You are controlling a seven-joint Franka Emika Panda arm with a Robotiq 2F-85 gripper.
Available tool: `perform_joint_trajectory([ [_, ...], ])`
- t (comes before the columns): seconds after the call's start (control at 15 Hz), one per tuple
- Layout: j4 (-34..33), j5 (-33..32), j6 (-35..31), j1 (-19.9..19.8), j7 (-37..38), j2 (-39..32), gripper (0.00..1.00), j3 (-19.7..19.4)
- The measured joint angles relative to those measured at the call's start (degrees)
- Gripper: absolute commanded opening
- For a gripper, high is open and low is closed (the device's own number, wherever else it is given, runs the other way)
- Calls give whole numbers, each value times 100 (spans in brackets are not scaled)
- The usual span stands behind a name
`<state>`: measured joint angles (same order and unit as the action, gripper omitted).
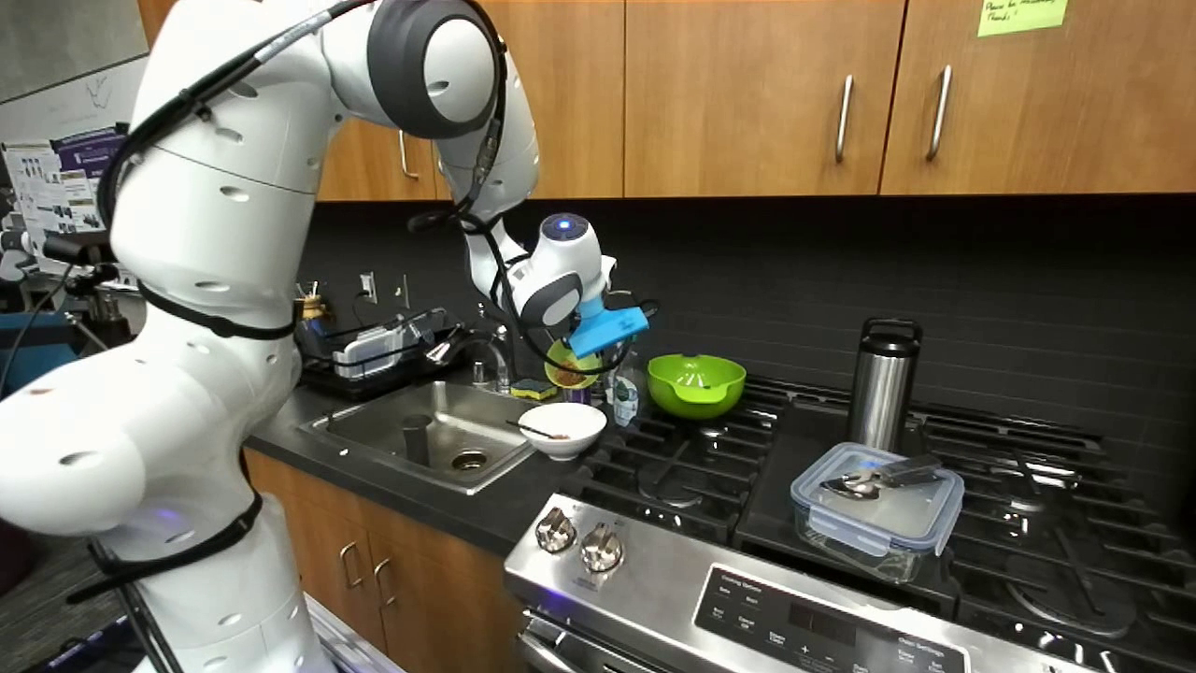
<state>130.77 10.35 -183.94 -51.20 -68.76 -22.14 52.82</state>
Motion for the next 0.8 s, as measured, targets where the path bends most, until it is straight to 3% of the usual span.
perform_joint_trajectory([
  [0.47, 48, 69, 527, -575, 237, -114, 1, 578],
  [0.6, 107, 285, 515, -1180, 148, -173, 1, 1173],
  [0.8, 251, 367, 517, -2441, 82, -201, 1, 2236],
])
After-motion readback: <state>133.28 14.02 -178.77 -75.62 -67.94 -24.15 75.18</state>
